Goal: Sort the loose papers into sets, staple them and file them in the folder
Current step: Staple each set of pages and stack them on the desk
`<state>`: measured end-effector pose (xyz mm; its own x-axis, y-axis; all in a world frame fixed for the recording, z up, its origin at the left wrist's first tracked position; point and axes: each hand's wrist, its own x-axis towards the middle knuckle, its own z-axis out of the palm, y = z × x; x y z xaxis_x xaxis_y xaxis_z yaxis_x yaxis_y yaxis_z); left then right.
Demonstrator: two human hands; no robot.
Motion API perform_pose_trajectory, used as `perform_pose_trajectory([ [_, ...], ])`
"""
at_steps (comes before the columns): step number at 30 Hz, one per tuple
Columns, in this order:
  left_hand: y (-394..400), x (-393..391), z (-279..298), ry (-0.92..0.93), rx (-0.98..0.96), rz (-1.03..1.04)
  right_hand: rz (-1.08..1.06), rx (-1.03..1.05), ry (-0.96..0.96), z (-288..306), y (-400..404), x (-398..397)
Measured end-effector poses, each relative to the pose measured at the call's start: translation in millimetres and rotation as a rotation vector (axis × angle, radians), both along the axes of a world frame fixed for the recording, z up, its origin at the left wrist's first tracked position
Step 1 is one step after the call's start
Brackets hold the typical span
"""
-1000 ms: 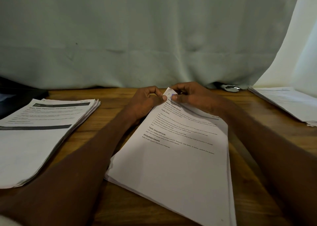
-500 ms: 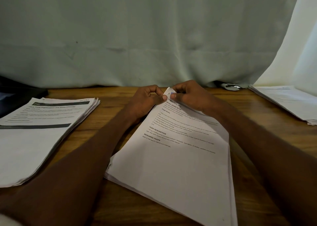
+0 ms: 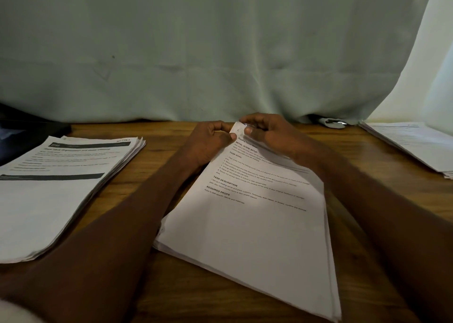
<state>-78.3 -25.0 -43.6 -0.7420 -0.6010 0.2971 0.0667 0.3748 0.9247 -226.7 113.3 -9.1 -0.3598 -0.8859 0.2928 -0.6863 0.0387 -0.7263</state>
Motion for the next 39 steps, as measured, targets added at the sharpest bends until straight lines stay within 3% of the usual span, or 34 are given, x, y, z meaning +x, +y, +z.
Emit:
perform_pose_trajectory([
  [6, -4, -2, 5, -0.01, 0.157, -0.007, -0.181, -0.209, -0.214, 5, 1, -15],
  [15, -2, -4, 4, 0.026, 0.17, -0.02, -0.099, -0.164, -0.12, -3, -8, -5],
  [25, 0, -1, 7, -0.002, 0.177, 0.005, -0.06, -0.213, -0.171, -1, -8, 6],
  [33, -10, 11, 12, 0.13, 0.367, 0.127, -0.424, -0.522, -0.251, 9, 0, -15],
  [36, -12, 15, 14, 0.164, 0.416, 0.162, -0.55, -0.461, -0.246, 11, 6, -30],
  [39, -13, 19, 16, 0.177, 0.452, 0.213, -0.5, -0.308, -0.364, 8, 13, -37],
])
